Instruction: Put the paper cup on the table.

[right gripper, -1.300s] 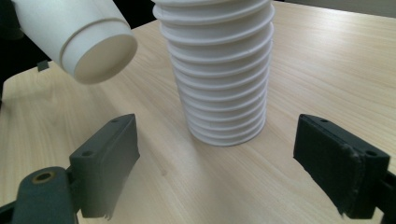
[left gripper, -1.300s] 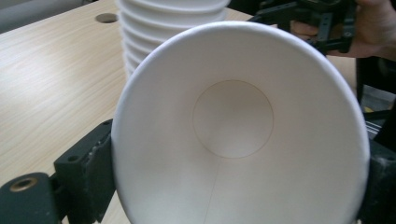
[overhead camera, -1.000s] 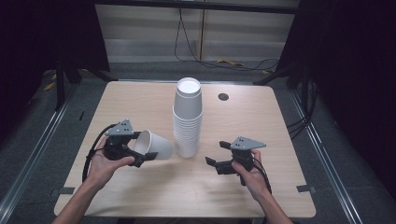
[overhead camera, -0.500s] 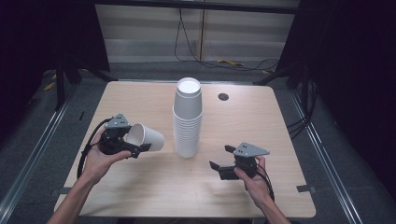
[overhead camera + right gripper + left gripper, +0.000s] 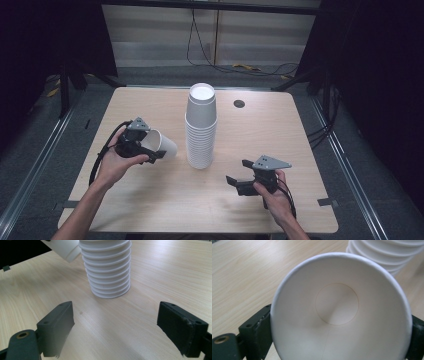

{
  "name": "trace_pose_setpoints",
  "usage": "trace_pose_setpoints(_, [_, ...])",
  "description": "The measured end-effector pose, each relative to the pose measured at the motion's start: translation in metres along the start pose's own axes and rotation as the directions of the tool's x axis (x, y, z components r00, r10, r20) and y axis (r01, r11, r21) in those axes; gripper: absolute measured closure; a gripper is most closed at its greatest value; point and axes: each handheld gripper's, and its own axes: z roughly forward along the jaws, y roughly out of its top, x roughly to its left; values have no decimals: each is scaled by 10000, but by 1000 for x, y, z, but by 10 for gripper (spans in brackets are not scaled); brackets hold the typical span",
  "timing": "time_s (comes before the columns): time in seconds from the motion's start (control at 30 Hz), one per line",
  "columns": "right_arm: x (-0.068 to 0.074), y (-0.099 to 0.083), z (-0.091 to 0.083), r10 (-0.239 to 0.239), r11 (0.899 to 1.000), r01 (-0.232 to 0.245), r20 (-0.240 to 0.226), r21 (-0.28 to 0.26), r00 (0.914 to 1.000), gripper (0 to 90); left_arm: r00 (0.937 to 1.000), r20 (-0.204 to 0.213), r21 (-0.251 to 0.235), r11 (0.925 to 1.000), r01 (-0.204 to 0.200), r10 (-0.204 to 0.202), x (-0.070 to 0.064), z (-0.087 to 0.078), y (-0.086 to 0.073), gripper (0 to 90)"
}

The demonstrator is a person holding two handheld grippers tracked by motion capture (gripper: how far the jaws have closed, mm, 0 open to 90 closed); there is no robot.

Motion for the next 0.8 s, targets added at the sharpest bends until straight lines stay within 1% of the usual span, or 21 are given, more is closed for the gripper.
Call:
trace_pose_setpoints(0.07, [0, 0, 1, -77, 9999, 77, 14, 120, 10000, 139, 9998, -202, 98, 9999, 48, -46, 4, 2, 3, 70])
trace_pose_setpoints(0.1, [1, -1, 2, -85, 9998, 86, -23, 163, 10000, 139, 9997, -238, 174, 9998, 93, -88, 5, 3, 4, 70])
trace_pose_setpoints(0.13, [1, -1, 2, -81, 9998, 82, -55, 159, 10000, 139, 9995, -294, 277, 9995, 125, -117, 7, 4, 5, 70])
trace_pose_setpoints(0.2, [1, -1, 3, -39, 9999, 40, -73, 131, 10000, 139, 9986, -512, 301, 9994, 139, -124, 10, 6, 8, 70])
trace_pose_setpoints(0.27, [1, -2, 3, -48, 9999, 47, 56, 114, 10000, 139, 9986, -526, 514, 9986, 133, -106, 13, 9, 10, 70])
trace_pose_setpoints(0.3, [1, -2, 3, -82, 9999, 81, 88, 137, 9999, 139, 9991, -409, 707, 9974, 154, -125, 14, 11, 11, 70])
trace_pose_setpoints(0.33, [1, -2, 2, -92, 9998, 91, 84, 153, 9999, 139, 9989, -423, 844, 9962, 219, -184, 15, 13, 11, 70])
trace_pose_setpoints(0.4, [1, -2, 2, -76, 9999, 75, 57, 151, 10000, 139, 9976, -675, 1152, 9931, 218, -141, 16, 18, 12, 70])
trace_pose_setpoints(0.43, [1, -2, 3, -65, 9999, 64, 56, 140, 10000, 139, 9976, -689, 1293, 9914, 204, -115, 18, 20, 12, 70])
trace_pose_setpoints(0.5, [1, -2, 3, -65, 9998, 64, 34, 170, 10000, 139, 9974, -686, 1376, 9900, 295, -202, 23, 24, 11, 70])
trace_pose_setpoints(0.53, [0, -2, 4, -91, 9998, 91, 0, 180, 10000, 139, 9964, -798, 1375, 9897, 388, -279, 24, 26, 11, 70])
trace_pose_setpoints(0.57, [1, -2, 4, -53, 9997, 54, -38, 218, 10000, 139, 9958, -873, 1401, 9894, 388, -267, 26, 26, 11, 69])
trace_pose_setpoints(0.63, [1, -2, 5, -77, 9997, 79, -101, 218, 9999, 139, 9948, -928, 1364, 9892, 536, -411, 30, 28, 10, 69])
trace_pose_setpoints(0.73, [1, -2, 6, -64, 9997, 67, -116, 225, 9999, 138, 9940, -1075, 1677, 9851, 387, -208, 32, 31, 10, 68])
trace_pose_setpoints(0.8, [1, -3, 7, -67, 9997, 70, -140, 233, 9999, 139, 9935, -1126, 1771, 9836, 347, -148, 32, 33, 11, 66])
